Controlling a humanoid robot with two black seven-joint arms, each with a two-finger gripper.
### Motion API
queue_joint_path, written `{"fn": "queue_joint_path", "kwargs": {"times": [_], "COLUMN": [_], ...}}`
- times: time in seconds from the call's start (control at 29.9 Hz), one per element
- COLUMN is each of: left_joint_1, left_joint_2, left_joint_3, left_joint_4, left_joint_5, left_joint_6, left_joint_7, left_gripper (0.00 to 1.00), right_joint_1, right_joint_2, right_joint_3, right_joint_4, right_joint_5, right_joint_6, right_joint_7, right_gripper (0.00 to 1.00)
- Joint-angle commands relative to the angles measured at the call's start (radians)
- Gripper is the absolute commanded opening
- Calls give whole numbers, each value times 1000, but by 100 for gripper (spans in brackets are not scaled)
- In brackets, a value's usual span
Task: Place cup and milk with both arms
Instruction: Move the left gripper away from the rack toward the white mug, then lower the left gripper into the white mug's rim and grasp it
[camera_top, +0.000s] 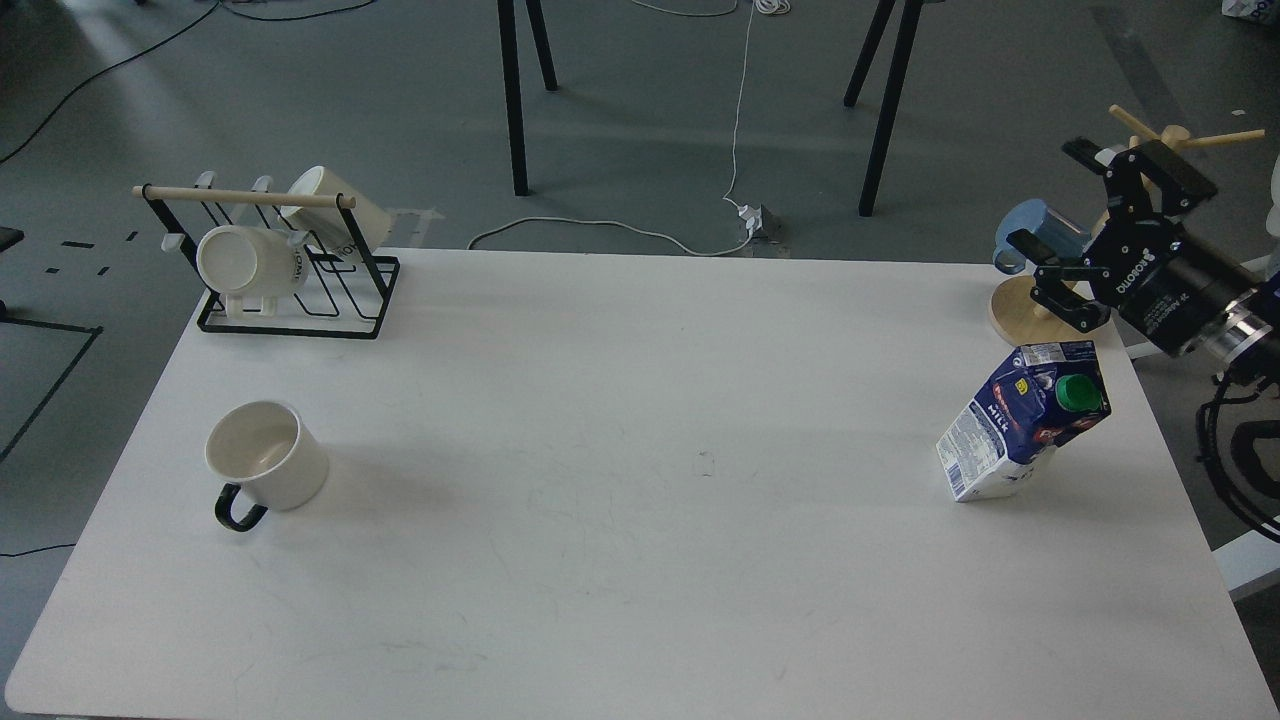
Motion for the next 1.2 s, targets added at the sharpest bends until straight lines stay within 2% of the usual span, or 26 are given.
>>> {"fn": "queue_joint_path", "kwargs": {"times": [0.0,0.07,0.2,0.3,0.4,0.5,0.64,0.74,0.84,1.17], "left_joint_1": [-1,3,7,0,1,4,9,-5,-2,12], "left_joint_2": [22,27,35,22,16,13,19,19,22,13], "left_joint_3": [5,8,14,14,24,48,181,330,410,442], "left_joint_4": [-66,-127,-215,-235,-252,-289,-332,-336,-336,-304], "left_joint_5": [148,254,508,708,884,1029,1148,1158,1161,1162], "left_joint_6": [0,0,0,0,0,0,0,0,0,0], "left_joint_7": [-151,-214,-305,-362,-391,-439,-439,-439,-439,-439], "left_gripper": [100,100,100,100,100,100,100,99,100,100], "right_joint_1": [-5,-10,-15,-19,-21,-22,-28,-30,-30,-36], "right_joint_2": [-1,2,10,10,9,9,10,12,12,12], "right_joint_3": [0,0,-2,0,0,-2,0,-2,-2,-2], "right_joint_4": [-6,-6,-7,-7,-10,-23,-33,-32,-32,-33], "right_joint_5": [-3,-3,-3,-3,-3,-3,-3,-1,-1,-1], "right_joint_6": [0,0,0,0,0,0,0,0,0,0], "right_joint_7": [0,0,0,0,0,0,0,0,0,0], "right_gripper": [99,99,99,99,99,99,99,99,99,99]}}
